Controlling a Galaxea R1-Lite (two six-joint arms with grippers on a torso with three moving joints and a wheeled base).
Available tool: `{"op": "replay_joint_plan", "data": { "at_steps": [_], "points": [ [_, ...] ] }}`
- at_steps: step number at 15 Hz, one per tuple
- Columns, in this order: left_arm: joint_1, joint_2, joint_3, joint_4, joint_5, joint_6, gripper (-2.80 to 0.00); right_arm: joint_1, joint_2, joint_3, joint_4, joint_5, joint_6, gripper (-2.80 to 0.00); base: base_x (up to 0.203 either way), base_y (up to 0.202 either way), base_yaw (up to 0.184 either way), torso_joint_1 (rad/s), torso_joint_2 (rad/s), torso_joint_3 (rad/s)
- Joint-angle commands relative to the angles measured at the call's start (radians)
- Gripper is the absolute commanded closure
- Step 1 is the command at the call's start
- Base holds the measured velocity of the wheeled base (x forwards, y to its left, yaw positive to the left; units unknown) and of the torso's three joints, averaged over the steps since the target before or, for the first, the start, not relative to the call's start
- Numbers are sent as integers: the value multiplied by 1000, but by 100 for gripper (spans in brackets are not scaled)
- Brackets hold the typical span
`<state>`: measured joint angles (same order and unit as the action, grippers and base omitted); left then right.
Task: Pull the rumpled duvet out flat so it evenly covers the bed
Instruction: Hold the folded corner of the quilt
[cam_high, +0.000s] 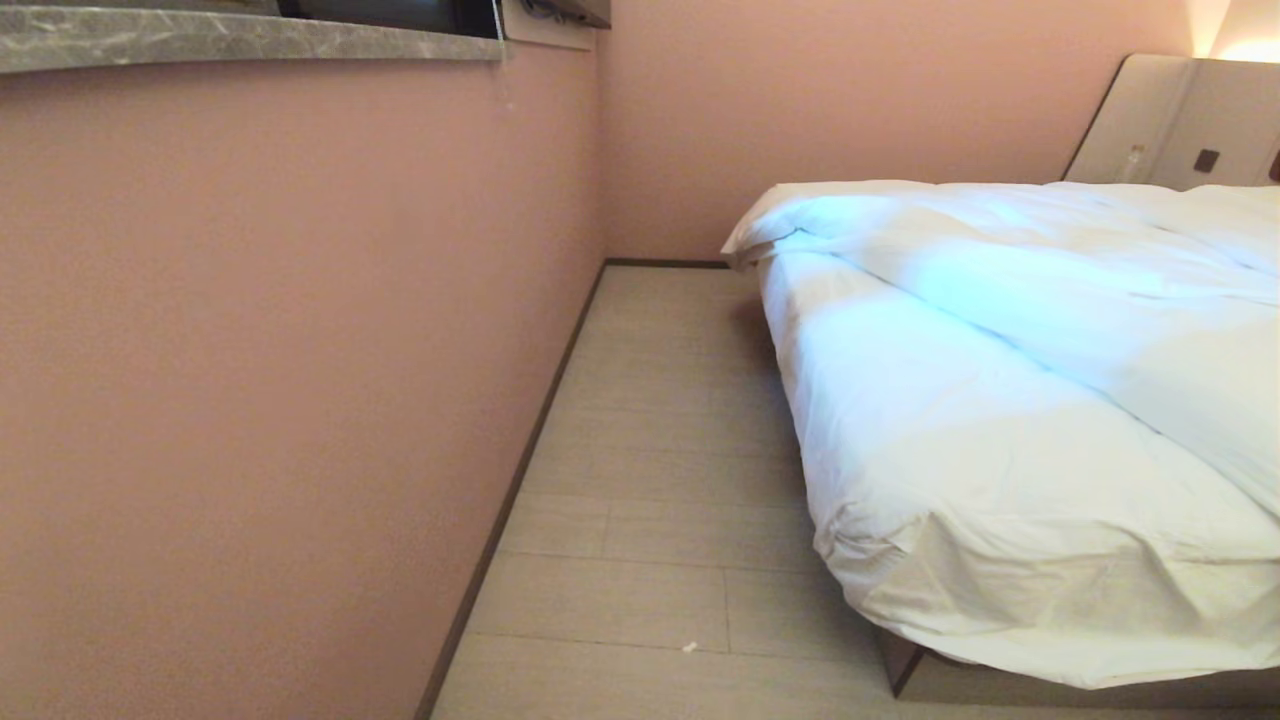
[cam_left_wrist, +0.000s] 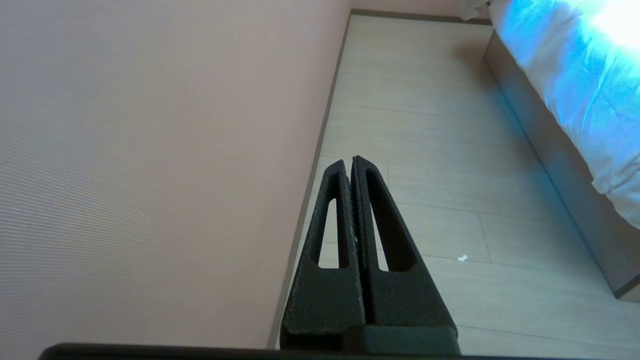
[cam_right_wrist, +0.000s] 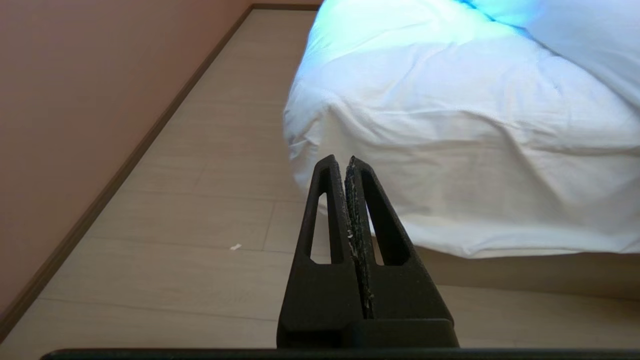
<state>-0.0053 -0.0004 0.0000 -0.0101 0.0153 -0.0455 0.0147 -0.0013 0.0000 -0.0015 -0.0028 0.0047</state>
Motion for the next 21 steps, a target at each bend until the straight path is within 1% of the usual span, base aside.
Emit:
{"op": "replay_joint_plan", "data": {
  "at_steps": [1, 21],
  "points": [
    [1, 0, 0, -1, 0, -1, 0, 1, 1, 0, 0, 0, 0, 0, 3, -124, 4, 3, 2, 2],
    [1, 0, 0, -1, -2, -2, 0, 1, 1, 0, 0, 0, 0, 0, 0, -193, 0, 3, 2, 2]
  ]
}}
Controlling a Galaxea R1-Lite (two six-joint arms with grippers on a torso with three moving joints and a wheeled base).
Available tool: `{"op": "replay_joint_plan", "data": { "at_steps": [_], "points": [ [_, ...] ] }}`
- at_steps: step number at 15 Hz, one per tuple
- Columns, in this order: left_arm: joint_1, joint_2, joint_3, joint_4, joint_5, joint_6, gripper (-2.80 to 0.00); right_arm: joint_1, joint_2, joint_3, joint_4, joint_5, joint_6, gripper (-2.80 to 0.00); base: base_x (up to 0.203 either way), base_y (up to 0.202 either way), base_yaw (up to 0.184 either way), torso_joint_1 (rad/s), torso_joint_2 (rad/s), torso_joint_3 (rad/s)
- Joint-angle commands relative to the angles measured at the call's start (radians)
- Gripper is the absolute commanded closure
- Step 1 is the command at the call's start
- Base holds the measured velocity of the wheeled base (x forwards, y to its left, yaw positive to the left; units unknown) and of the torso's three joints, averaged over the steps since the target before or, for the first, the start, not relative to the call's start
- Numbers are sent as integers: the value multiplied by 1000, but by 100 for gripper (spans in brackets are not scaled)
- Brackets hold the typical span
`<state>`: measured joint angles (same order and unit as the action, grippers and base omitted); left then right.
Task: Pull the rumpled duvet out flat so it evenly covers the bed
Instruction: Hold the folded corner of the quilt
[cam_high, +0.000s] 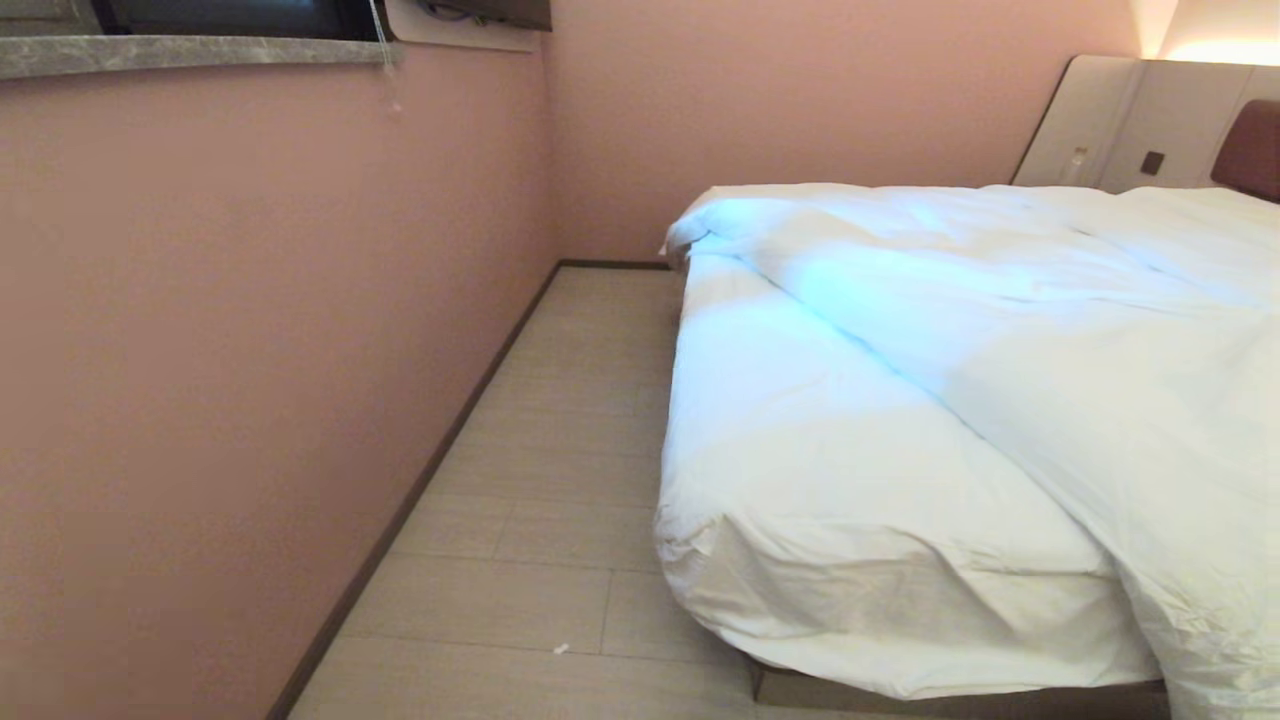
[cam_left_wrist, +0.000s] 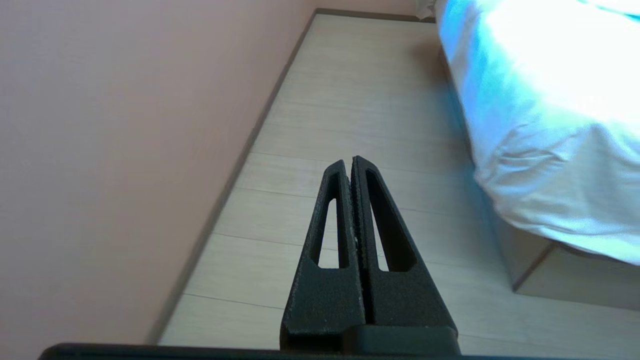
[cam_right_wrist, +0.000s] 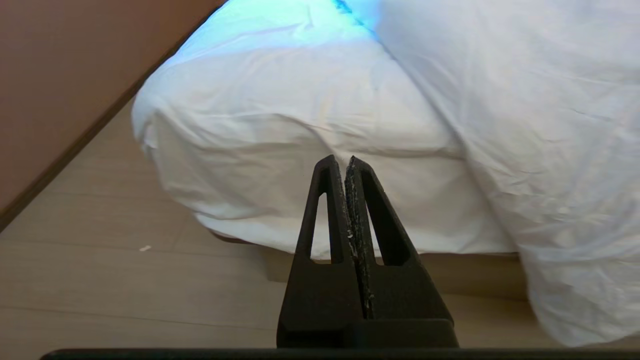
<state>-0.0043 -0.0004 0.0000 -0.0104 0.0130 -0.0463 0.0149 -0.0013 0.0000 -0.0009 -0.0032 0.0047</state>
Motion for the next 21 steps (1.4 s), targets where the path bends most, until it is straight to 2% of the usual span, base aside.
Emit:
{"op": "replay_joint_plan", "data": {
  "at_steps": [1, 21],
  "points": [
    [0, 0, 0, 0, 1, -1, 0, 0, 1, 0, -1, 0, 0, 0, 0, -192, -1, 5, 2, 2],
    [0, 0, 0, 0, 1, 2, 0, 0, 1, 0, -1, 0, 1, 0, 0, -192, -1, 3, 1, 3]
  ]
}}
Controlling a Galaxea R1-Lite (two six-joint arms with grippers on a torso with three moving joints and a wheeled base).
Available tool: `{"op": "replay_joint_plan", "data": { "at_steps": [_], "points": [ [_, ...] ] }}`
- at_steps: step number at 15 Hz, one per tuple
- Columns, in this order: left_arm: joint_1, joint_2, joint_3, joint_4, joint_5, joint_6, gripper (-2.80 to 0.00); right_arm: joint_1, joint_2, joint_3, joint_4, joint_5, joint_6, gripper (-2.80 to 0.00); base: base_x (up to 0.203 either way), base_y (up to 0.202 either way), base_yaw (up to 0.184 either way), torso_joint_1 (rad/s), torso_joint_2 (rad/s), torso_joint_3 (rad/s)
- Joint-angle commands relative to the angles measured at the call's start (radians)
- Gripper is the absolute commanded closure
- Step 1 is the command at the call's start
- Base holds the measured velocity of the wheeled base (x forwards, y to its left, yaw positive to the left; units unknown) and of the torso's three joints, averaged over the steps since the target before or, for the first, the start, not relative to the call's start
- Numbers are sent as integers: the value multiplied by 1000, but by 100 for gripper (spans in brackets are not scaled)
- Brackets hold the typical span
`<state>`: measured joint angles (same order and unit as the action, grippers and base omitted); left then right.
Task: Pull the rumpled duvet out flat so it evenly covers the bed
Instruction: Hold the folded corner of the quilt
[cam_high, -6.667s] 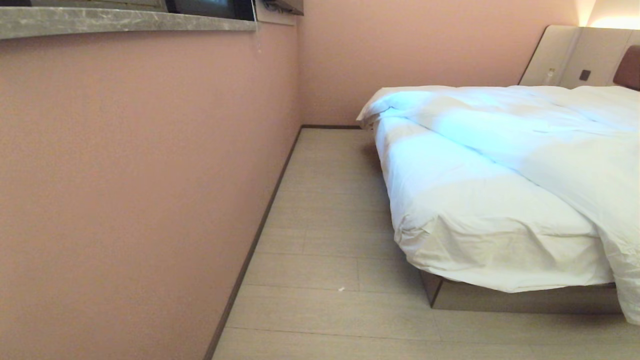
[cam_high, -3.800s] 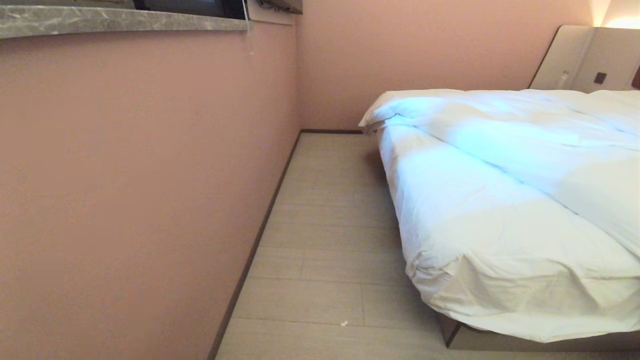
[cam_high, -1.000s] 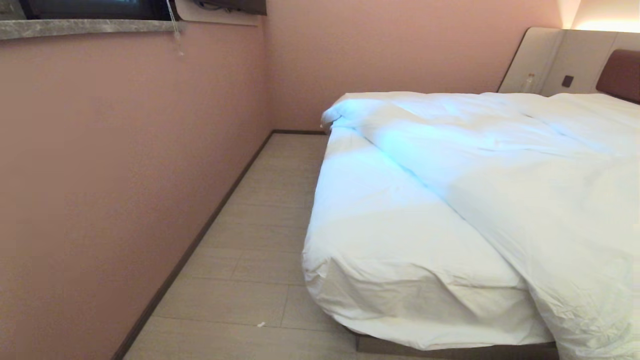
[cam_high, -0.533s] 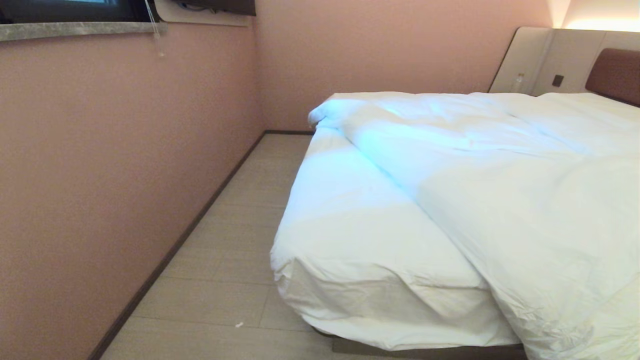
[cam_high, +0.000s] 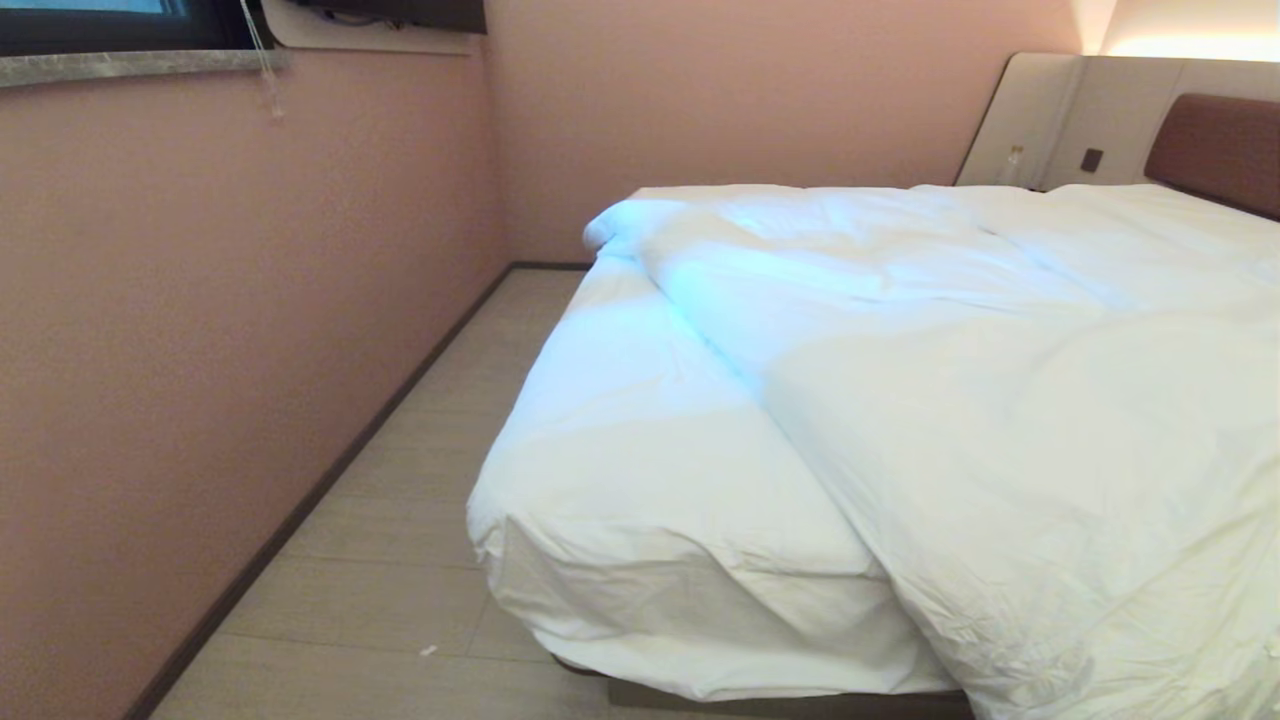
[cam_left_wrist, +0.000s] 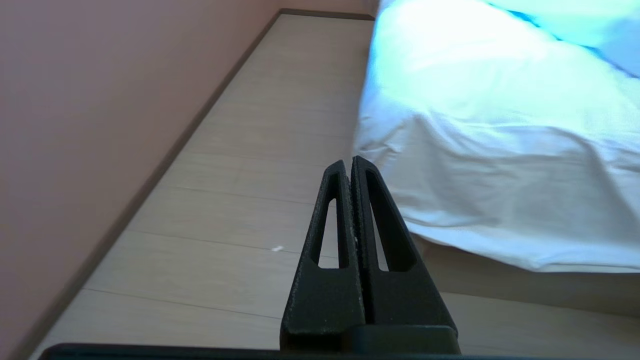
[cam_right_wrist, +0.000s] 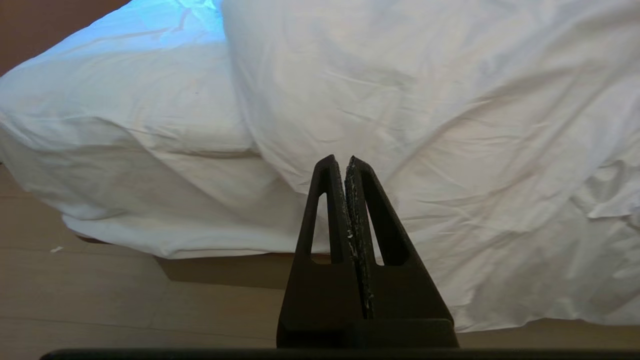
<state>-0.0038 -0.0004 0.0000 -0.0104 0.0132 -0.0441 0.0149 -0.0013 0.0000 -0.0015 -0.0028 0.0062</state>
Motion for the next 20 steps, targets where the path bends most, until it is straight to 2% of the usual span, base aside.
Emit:
{"op": "replay_joint_plan", "data": {
  "at_steps": [1, 20],
  "points": [
    [-1, 0, 0, 0, 1, 0, 0, 0, 1, 0, 0, 0, 0, 0, 0, -193, -2, 4, 4, 2],
    [1, 0, 0, 0, 1, -2, 0, 0, 1, 0, 0, 0, 0, 0, 0, -193, 0, 2, 3, 2]
  ]
}}
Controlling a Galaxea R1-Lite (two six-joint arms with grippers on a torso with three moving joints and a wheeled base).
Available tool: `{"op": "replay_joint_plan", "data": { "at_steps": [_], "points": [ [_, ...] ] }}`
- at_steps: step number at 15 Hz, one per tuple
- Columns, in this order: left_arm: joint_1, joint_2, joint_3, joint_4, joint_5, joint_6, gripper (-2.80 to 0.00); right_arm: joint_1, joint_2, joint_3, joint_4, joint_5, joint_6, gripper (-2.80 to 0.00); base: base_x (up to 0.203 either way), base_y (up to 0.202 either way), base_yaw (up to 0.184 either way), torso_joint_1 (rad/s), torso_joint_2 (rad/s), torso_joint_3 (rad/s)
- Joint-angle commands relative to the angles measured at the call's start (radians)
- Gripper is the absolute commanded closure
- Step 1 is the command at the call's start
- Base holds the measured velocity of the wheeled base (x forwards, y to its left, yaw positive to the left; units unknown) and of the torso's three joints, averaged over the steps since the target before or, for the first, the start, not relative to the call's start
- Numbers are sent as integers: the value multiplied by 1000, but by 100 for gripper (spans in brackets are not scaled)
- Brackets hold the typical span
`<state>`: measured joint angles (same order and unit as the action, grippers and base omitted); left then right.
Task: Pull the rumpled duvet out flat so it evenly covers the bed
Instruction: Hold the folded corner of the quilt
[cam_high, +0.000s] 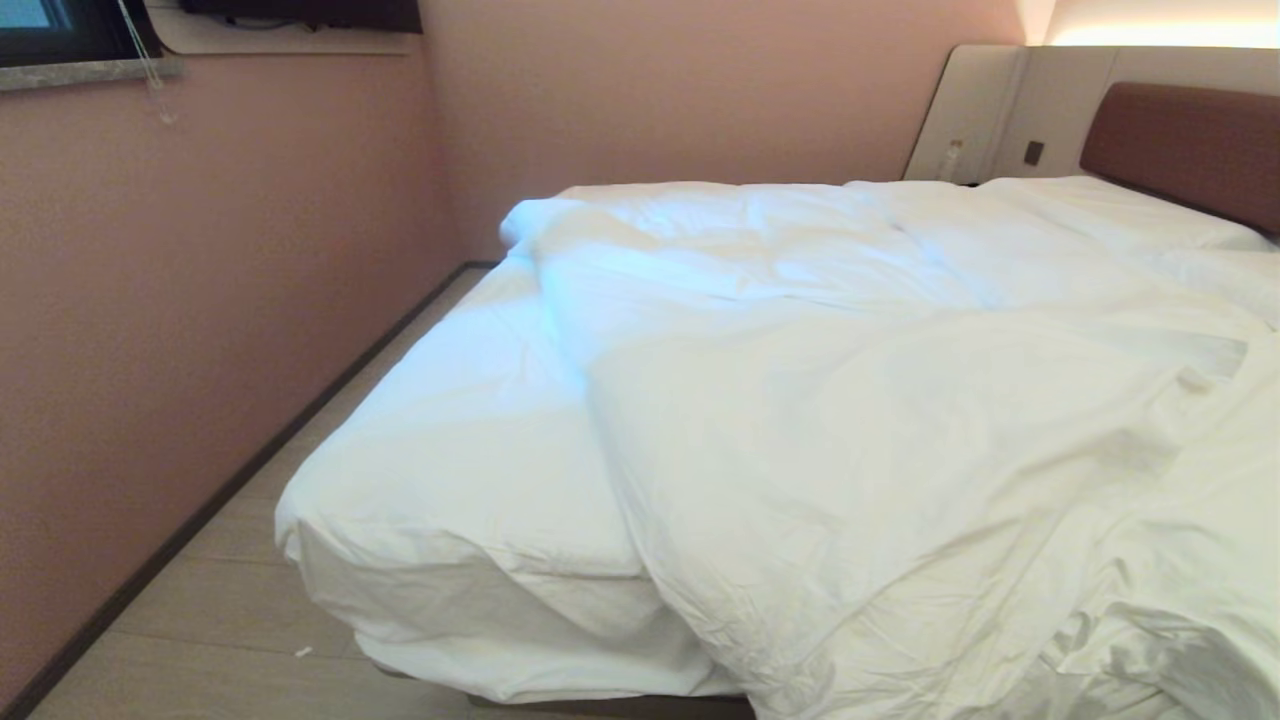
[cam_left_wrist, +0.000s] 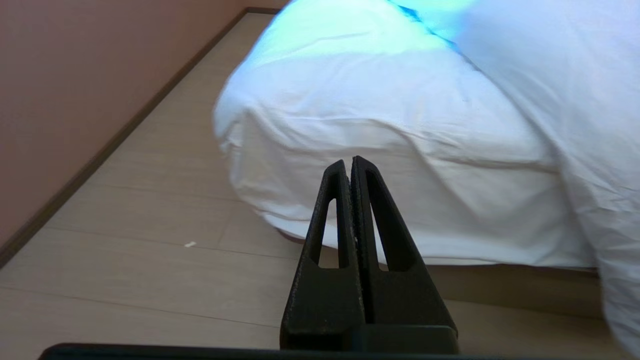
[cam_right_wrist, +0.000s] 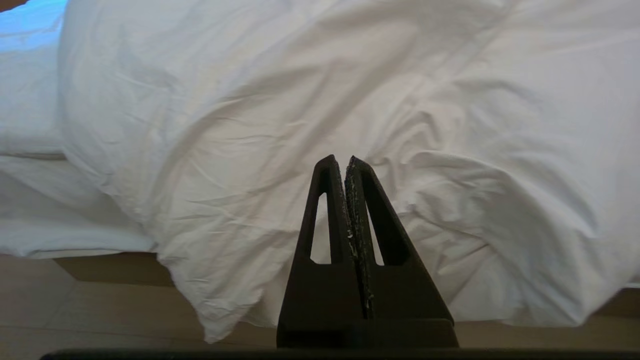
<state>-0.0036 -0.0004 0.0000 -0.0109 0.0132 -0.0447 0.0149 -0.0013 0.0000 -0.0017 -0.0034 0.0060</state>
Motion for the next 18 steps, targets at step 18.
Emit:
{"op": "replay_joint_plan", "data": {
  "at_steps": [18],
  "points": [
    [-1, 0, 0, 0, 1, 2, 0, 0, 1, 0, 0, 0, 0, 0, -1, -80, 0, 1, 1, 1]
  ]
}}
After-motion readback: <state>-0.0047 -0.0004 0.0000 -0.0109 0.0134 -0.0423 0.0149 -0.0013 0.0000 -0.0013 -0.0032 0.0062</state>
